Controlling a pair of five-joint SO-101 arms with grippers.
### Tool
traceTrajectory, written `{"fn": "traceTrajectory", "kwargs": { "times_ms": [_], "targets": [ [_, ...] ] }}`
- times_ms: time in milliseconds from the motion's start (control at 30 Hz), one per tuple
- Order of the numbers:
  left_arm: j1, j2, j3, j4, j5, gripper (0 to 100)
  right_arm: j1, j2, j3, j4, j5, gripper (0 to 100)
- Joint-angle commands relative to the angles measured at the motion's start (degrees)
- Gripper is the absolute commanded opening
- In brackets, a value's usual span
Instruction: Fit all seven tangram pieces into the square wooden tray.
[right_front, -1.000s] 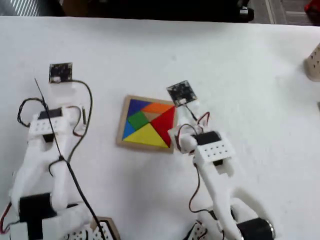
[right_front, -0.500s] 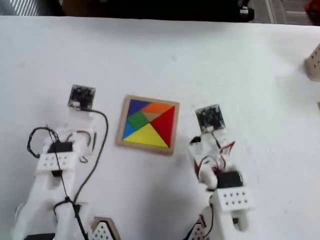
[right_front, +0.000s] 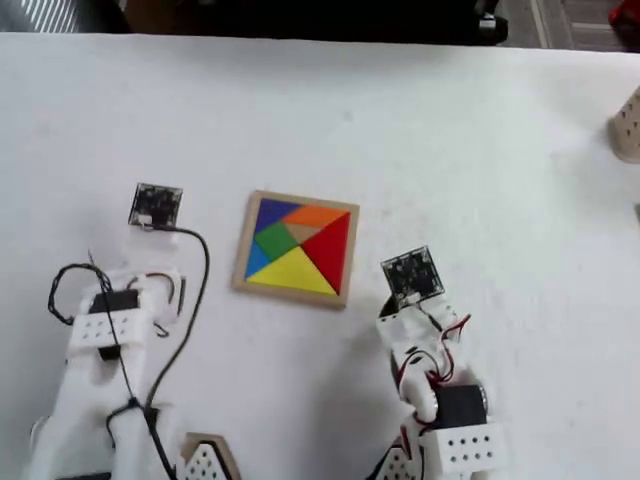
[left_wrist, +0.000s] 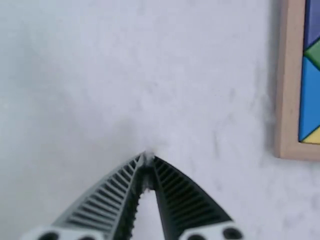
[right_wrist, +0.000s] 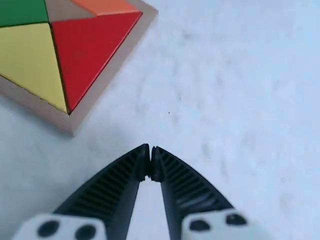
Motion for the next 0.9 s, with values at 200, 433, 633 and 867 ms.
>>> {"fn": "traceTrajectory", "kwargs": {
  "times_ms": [200,433,633,867],
  "targets": [
    [1.2,-32.3,14.8,3.1,-0.5,2,0.0,-2.2,0.6,5.8,1.6,2.1],
    [4.7,-53.3,25.9,7.2,-0.5,2,0.5,-2.2,0.6,9.0,1.6,1.8],
    [7.0,-63.9,25.8,17.1,-0.4,2,0.3,-3.0,0.5,18.1,1.5,1.9],
    [11.3,-67.3,25.6,36.7,-0.4,2,0.4,-4.4,0.5,18.3,1.5,1.9]
  ]
}}
